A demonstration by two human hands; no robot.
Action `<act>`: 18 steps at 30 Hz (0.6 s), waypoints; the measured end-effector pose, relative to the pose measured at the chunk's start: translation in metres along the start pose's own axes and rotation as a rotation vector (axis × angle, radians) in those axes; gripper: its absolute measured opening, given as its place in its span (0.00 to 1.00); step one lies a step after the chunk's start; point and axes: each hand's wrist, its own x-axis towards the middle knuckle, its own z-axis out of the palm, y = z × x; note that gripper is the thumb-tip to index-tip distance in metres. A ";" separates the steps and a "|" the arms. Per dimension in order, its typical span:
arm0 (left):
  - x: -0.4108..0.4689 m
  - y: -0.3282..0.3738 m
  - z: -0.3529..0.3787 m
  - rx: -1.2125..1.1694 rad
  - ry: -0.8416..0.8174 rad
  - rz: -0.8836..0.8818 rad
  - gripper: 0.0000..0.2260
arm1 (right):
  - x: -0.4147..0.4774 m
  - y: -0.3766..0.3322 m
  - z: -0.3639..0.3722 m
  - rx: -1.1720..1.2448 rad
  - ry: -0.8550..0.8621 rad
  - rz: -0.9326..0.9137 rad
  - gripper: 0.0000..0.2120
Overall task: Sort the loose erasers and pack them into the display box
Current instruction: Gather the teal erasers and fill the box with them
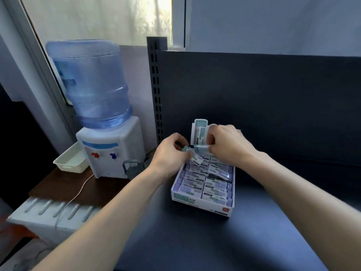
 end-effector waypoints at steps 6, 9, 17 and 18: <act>0.009 -0.009 0.001 0.033 -0.092 -0.037 0.05 | 0.002 -0.006 0.010 -0.017 -0.022 0.073 0.05; 0.011 -0.009 0.002 0.060 -0.097 -0.057 0.04 | 0.002 -0.005 0.012 -0.017 -0.025 0.091 0.07; 0.012 -0.002 0.009 0.049 -0.060 0.010 0.06 | -0.013 -0.002 0.007 0.010 0.046 0.128 0.12; 0.012 0.004 0.015 0.042 -0.060 0.042 0.04 | -0.020 0.004 0.003 0.012 0.074 0.159 0.12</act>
